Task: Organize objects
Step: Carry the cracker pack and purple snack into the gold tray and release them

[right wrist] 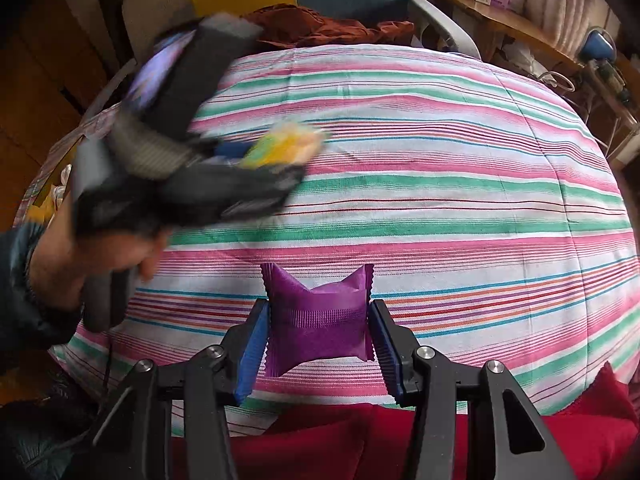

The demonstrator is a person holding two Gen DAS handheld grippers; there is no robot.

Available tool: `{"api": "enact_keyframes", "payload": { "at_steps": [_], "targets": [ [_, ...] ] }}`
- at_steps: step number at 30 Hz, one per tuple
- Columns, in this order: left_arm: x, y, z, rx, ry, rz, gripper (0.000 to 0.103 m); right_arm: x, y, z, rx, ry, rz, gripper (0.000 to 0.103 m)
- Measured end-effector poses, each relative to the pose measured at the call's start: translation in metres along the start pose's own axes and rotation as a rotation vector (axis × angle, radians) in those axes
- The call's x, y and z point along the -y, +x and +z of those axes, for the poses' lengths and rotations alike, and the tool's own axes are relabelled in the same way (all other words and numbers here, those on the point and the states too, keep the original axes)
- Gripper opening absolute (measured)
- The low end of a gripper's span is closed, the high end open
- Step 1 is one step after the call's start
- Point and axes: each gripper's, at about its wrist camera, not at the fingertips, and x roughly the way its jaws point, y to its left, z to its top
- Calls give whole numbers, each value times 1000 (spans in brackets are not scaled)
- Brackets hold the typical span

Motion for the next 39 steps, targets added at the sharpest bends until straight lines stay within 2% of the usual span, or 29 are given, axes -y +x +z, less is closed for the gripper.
{"api": "enact_keyframes", "payload": {
  "at_steps": [11,15,25,30,35,39],
  "targets": [
    [-29,-63,-90,46,-123,60,47,-1,-1,3,10,-10,-65,50],
    [-41,-76,-101,57,-142,60,47,-4,-3,1,21,-29,-104,50],
    [-53,-146,-117,202,-151,101,47,-10,4,3,-28,-25,-183,50],
    [-64,-172,-132,247,-170,120,47,-15,7,3,-46,-42,-215,50],
    [-77,-185,-142,265,-210,133,47,-24,4,4,-39,-44,-205,50],
    [-88,-192,-152,275,-243,139,47,-50,4,10,-27,-81,-180,50]
  ]
}}
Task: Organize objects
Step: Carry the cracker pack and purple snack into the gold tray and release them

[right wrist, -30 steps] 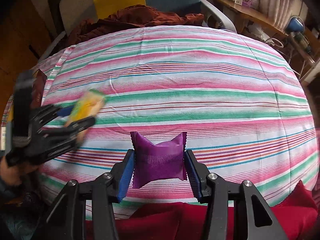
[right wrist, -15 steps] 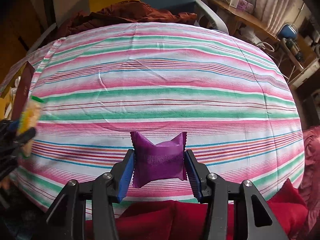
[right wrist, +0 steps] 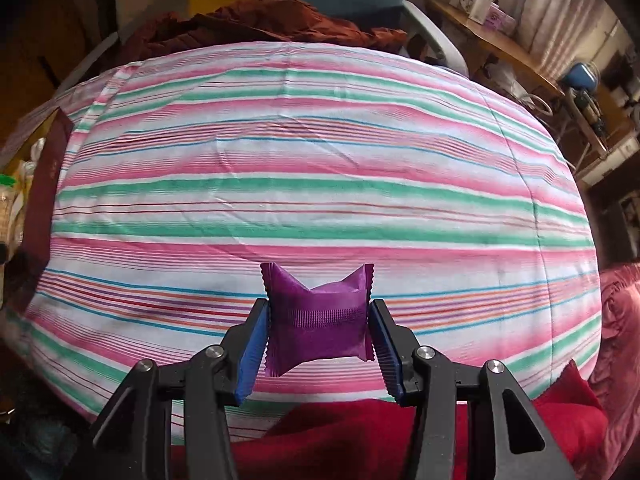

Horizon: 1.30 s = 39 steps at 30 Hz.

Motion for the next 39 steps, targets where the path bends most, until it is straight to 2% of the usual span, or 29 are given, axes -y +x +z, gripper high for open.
{"api": "enact_keyframes", "payload": {
  "at_steps": [5,12,20,25,30,31,36,38,39],
  "targets": [
    [-16,-10,-6,11,-37,7,47,-35,-11,11,41,-38,55,50],
    [-56,-31,-14,35,-136,9,47,-101,-29,22,124,-95,183,50],
    [-150,-81,-18,125,-383,41,47,-200,-53,25,222,-198,374,51],
    [-196,-103,-27,163,-482,88,47,-259,-59,22,251,-286,467,51],
    [-220,-110,-31,177,-523,108,47,-289,-49,28,242,-326,481,52],
    [-221,-108,-29,178,-524,104,47,-292,-46,30,237,-329,489,56],
    [-219,-91,-17,164,-535,41,47,-312,-30,34,214,-348,512,59],
    [-215,-82,-10,156,-517,36,47,-317,-28,29,205,-370,518,59],
    [-213,-80,-8,151,-512,32,47,-319,-27,25,212,-372,505,65]
  ]
}}
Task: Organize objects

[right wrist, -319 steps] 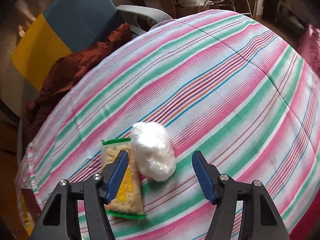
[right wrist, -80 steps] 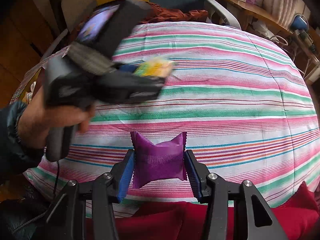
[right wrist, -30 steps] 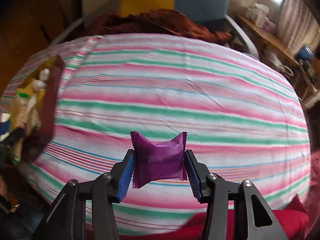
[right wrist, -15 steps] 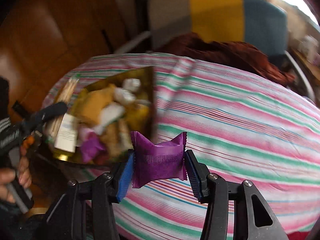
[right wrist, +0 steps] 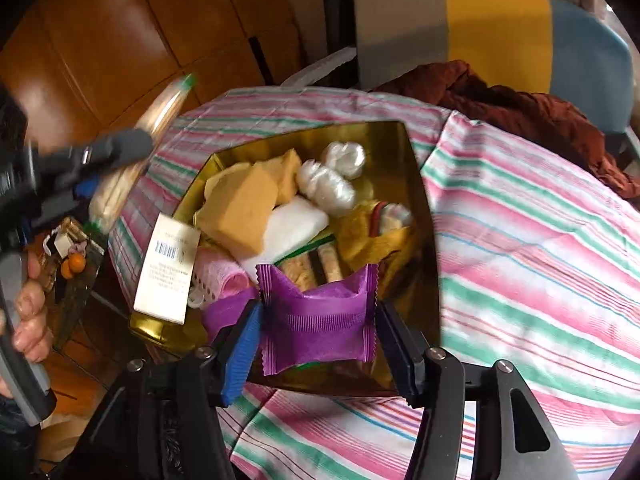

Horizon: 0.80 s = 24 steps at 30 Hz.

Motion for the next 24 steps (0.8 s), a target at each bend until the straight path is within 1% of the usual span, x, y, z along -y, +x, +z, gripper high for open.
{"api": "enact_keyframes", "payload": {
  "at_steps": [2,3,6,8,11,13,14,15,17,20,24],
  "targets": [
    [3,11,2,-20,3,-1,47,-3,-3,-5,30,-7,-39,93],
    [4,17,3,-28,4,0,47,-4,-7,-9,64,-11,-64,97],
    [10,36,4,-51,20,14,47,-6,-18,-15,134,-8,-110,103],
    [15,48,4,-67,32,26,47,-8,-21,-17,167,-21,-154,103],
    [22,67,7,-90,56,42,48,-11,-18,-16,155,-42,-213,103],
    [26,78,13,-88,68,49,48,-14,-18,-17,166,-63,-275,103],
    [27,83,17,-85,72,49,51,-14,-18,-18,173,-70,-289,103],
    [28,87,19,-88,73,53,59,-15,-20,-19,185,-77,-303,103],
    [28,98,24,-108,68,60,67,-15,-24,-21,204,-76,-308,103],
    [27,96,25,-104,60,85,67,-13,-27,-22,219,-65,-312,103],
    [25,78,15,-80,81,122,67,-12,-25,-23,213,-66,-315,103]
  ]
}}
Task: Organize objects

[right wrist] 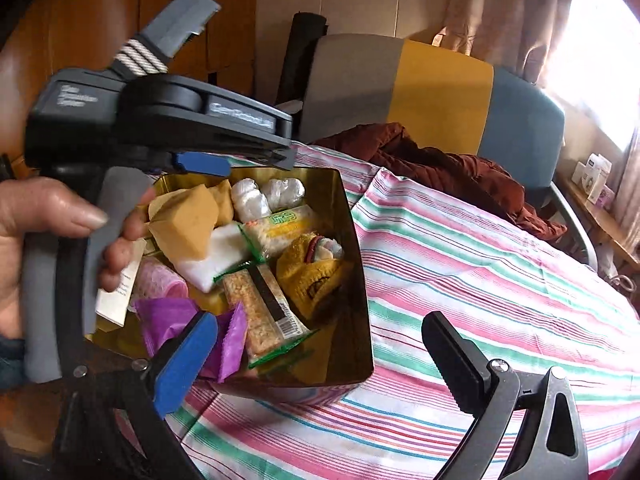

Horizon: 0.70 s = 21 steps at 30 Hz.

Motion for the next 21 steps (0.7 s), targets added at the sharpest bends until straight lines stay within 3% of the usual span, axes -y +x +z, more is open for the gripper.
{"api": "enact_keyframes", "payload": {
  "at_steps": [10,21],
  "targets": [
    [-2,-66,-33,151,90,181,72,-2,-1,-3,-28,51,21,103],
    [3,-100,-60,192,80,313,73,1,-7,-5,-40,89,-4,103]
  ]
}}
